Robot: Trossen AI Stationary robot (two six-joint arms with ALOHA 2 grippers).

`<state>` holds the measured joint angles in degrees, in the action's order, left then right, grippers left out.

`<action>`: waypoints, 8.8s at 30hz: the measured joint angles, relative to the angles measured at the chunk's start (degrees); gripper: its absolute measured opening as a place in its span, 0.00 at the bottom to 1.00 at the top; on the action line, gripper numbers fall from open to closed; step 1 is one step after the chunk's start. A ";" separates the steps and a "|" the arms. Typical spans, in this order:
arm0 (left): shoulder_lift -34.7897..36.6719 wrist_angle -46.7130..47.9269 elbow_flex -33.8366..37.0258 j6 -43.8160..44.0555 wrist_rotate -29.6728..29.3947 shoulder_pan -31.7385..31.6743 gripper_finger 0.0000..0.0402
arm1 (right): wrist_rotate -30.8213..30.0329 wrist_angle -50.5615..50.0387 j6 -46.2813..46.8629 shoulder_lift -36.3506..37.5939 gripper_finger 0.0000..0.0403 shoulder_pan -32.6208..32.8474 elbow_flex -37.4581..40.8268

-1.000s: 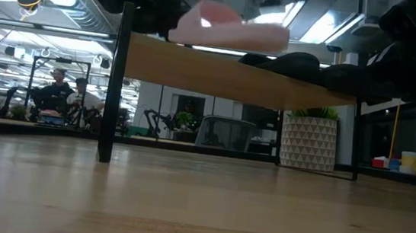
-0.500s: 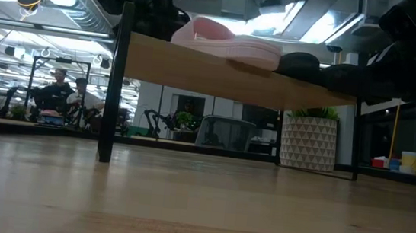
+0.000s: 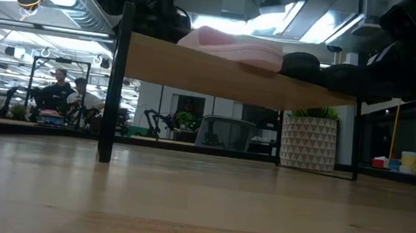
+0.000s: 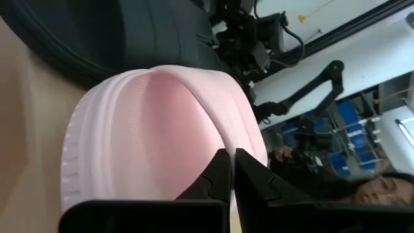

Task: Pick and place slides into the shelf
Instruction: Put the right pink slide on the shelf, then put the left pink slide on the shelf

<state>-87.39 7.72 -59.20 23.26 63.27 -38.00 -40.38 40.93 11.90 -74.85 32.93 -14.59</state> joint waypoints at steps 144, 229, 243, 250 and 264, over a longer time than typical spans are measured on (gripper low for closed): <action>0.04 -0.81 -6.28 -13.32 -20.27 0.35 0.40 | 0.15 -0.01 0.02 -0.02 0.02 -0.01 0.00; -0.36 52.74 -18.61 61.17 -78.13 92.84 0.29 | 1.50 5.06 -10.72 -0.02 0.02 -0.01 -3.13; -9.53 53.98 -18.80 67.74 -68.30 93.20 0.25 | 1.49 4.53 -10.93 -0.02 0.02 -0.02 -3.13; -11.10 53.97 -18.80 63.99 -69.85 93.18 0.25 | 1.50 4.37 -10.95 -0.02 0.02 -0.02 -3.13; -11.17 54.21 -18.80 62.05 -73.68 93.13 0.26 | 1.49 3.91 -10.95 -0.02 0.02 -0.02 -3.10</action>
<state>-98.56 61.93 -78.00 85.31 -10.41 55.13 -38.89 44.83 0.95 -74.87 32.91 -17.69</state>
